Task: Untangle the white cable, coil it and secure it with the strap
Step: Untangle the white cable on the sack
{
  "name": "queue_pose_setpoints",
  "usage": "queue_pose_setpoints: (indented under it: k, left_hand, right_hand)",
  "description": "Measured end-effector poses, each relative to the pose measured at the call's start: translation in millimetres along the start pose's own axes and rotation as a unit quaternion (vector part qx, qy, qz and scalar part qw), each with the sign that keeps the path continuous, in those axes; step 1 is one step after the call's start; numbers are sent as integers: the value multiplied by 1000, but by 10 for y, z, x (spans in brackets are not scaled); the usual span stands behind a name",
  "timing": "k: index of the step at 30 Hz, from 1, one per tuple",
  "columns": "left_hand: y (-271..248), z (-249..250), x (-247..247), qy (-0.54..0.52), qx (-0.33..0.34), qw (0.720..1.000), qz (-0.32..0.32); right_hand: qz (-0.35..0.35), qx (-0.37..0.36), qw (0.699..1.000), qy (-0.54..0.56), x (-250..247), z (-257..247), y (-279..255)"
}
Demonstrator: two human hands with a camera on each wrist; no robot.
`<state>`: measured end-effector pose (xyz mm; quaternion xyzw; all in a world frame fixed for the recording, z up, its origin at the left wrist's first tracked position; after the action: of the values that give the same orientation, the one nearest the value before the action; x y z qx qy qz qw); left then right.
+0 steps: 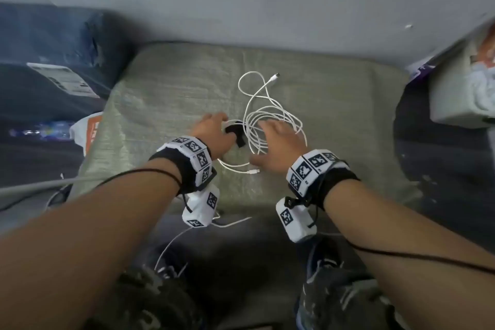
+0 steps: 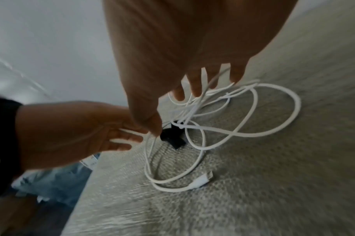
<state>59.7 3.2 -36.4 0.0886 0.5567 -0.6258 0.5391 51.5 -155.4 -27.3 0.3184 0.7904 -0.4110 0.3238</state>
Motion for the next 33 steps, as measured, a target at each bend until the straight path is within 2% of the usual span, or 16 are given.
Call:
queue_pose_setpoints:
  k: [2, 4, 9, 12, 19, 21, 26, 30, 33]
  left_hand:
    - [114, 24, 46, 35, 17, 999, 5]
    - [223, 16, 107, 60, 24, 998, -6]
    - [354, 23, 171, 119, 28, 992, 5]
    - [270, 104, 163, 113, 49, 992, 3]
    - [-521, 347, -257, -2, 162, 984, 76]
    - [-798, 400, -430, -15, 186, 977, 104]
    - [-1357, 537, -817, -36, 218, 965, 141]
    - [-1661, 631, -1011, -62, 235, 958, 150]
    - [-1881, 641, -1099, -50, 238, 957, 159]
  right_hand:
    - [-19, 0, 998, -57, 49, 1, 75]
    - [-8, -9, 995, -101, 114, 1, 178]
    - [57, -5, 990, -127, 135, 30, 392]
    - [59, 6, 989, -138, 95, 56, 311]
    - [136, -1, 989, -63, -258, -225, -257]
    - [167, -30, 985, -30, -398, -365, -450]
    - [220, -88, 972, -5, -787, -753, -934]
    - [229, -59, 972, 16, -986, -880, -1207]
    - [242, -71, 968, 2, -1099, -999, -1384]
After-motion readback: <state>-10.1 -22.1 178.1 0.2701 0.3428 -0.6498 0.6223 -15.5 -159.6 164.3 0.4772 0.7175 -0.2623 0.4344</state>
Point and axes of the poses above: each hand's wrist, its own y-axis towards the middle knuckle, its own x-axis out of the palm, z = x × y, the point moved 7 cm from there along y, towards the middle knuckle, and after that the axes turned 11 degrees about -x, right-handed, at the moved point
